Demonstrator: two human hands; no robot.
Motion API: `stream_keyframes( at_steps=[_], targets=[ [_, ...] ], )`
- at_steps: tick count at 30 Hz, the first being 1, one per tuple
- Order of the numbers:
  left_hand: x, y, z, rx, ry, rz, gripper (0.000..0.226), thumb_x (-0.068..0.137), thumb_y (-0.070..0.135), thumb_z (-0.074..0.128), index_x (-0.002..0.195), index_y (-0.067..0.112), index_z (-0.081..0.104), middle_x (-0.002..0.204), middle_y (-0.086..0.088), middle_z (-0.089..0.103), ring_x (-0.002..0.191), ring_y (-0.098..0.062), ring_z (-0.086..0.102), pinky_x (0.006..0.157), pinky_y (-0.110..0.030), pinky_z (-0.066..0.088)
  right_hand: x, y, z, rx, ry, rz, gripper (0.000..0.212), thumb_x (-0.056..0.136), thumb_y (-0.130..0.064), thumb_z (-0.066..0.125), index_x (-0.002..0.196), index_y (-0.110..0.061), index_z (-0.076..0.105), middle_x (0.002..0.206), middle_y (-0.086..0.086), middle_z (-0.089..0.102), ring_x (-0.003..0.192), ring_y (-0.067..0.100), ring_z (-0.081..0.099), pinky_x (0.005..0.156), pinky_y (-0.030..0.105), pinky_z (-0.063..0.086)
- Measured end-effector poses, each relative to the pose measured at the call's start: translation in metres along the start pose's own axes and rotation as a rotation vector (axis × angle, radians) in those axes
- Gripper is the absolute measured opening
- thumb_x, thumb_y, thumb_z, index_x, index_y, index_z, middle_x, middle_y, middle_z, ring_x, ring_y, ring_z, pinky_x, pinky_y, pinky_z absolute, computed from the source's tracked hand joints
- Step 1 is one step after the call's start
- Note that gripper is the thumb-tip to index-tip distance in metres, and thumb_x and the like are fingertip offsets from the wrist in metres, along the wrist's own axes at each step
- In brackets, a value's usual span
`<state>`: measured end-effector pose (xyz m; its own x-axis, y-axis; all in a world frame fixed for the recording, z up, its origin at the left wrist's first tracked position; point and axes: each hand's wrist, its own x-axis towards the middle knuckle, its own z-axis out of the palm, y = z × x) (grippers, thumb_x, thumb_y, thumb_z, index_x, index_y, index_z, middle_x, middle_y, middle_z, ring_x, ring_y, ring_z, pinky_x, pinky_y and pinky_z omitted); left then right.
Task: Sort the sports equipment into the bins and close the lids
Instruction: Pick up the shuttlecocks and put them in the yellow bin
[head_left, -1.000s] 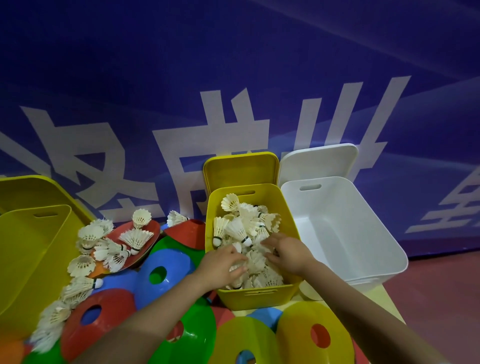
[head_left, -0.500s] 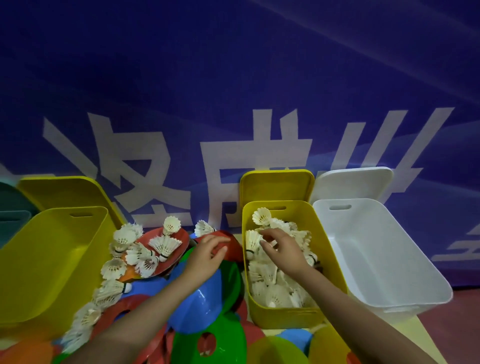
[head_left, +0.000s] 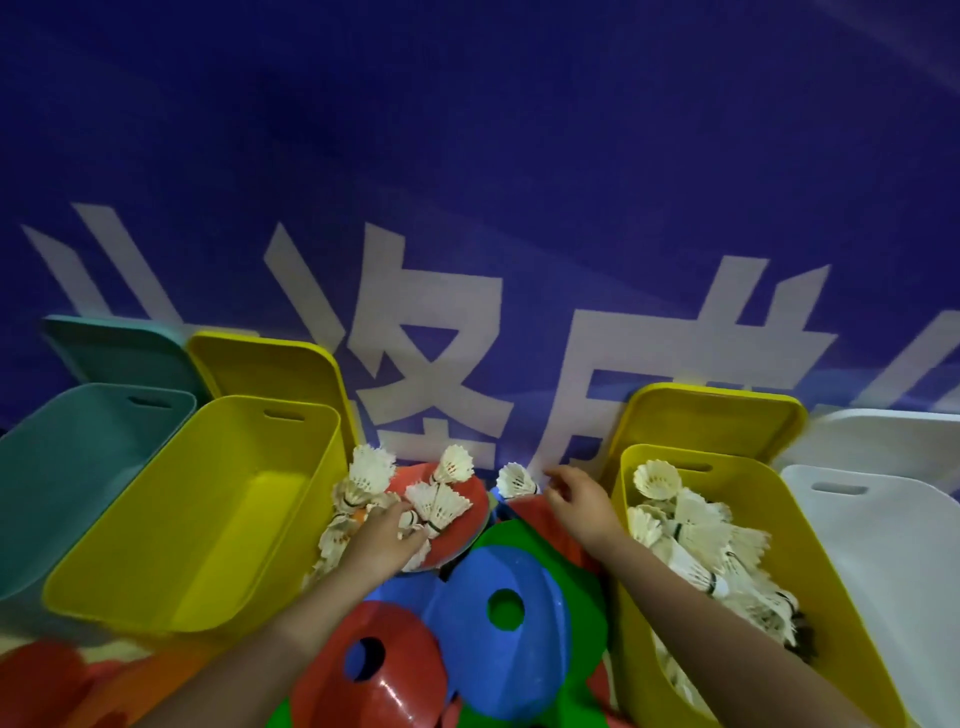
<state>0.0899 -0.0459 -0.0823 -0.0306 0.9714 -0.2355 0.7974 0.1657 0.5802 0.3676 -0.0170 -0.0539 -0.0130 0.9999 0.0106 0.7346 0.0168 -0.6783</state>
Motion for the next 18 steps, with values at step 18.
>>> stream_keyframes(
  at_steps=[18],
  targets=[
    [0.033, -0.037, 0.04, -0.022, 0.033, 0.117, 0.034, 0.087, 0.05, 0.058, 0.114, 0.031, 0.062, 0.122, 0.006, 0.047, 0.12, -0.014, 0.041, 0.093, -0.024, 0.038, 0.086, 0.023, 0.064, -0.349, -0.449, 0.114, 0.06, 0.089, -0.04, 0.058, 0.142, -0.024, 0.038, 0.141, 0.006, 0.044, 0.13, 0.023, 0.037, 0.109, 0.039, 0.033]
  ],
)
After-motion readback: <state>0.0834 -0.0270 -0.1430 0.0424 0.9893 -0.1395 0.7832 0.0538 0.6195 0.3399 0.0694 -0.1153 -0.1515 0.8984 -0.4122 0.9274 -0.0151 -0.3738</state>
